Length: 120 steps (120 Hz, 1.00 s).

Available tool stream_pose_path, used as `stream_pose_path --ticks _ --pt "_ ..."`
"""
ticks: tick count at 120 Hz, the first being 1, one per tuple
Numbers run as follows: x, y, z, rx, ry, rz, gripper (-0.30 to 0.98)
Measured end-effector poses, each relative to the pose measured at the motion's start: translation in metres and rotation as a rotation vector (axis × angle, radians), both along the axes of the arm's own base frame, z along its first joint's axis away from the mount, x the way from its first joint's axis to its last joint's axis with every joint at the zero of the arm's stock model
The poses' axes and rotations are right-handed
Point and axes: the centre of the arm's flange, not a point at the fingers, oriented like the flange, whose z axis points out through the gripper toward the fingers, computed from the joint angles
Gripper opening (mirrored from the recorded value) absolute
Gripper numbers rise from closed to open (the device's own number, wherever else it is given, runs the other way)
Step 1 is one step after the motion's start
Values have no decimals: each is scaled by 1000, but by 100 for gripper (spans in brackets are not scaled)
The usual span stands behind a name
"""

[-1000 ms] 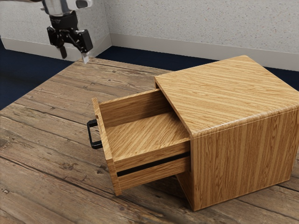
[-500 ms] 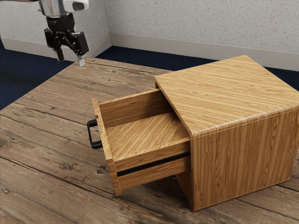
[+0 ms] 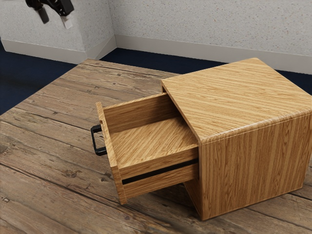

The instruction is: Push the drawer handle with one arm to close the drawer

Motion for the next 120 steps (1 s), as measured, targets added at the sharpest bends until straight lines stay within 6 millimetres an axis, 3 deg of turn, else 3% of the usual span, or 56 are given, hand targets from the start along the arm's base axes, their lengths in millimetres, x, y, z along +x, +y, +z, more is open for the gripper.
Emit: stream_pose_path --ticks 9,14,25,35,41,64,78,87,105,120 --pt "-3 -5 -4 -7 25 -8 69" --pt "-8 -8 -27 -11 78 -14 69" --pt "-54 7 -89 -16 174 9 69" --pt "-97 14 -120 -17 176 18 69" --pt "-109 17 -135 -17 173 20 69" --pt "-91 15 -198 -8 243 -60 69" --pt "-80 -13 -235 40 215 -222 64" --pt "-77 -20 -256 58 189 -309 52" --pt "-73 -42 -276 103 129 -474 20" --pt "-72 -53 -299 136 105 -587 5"
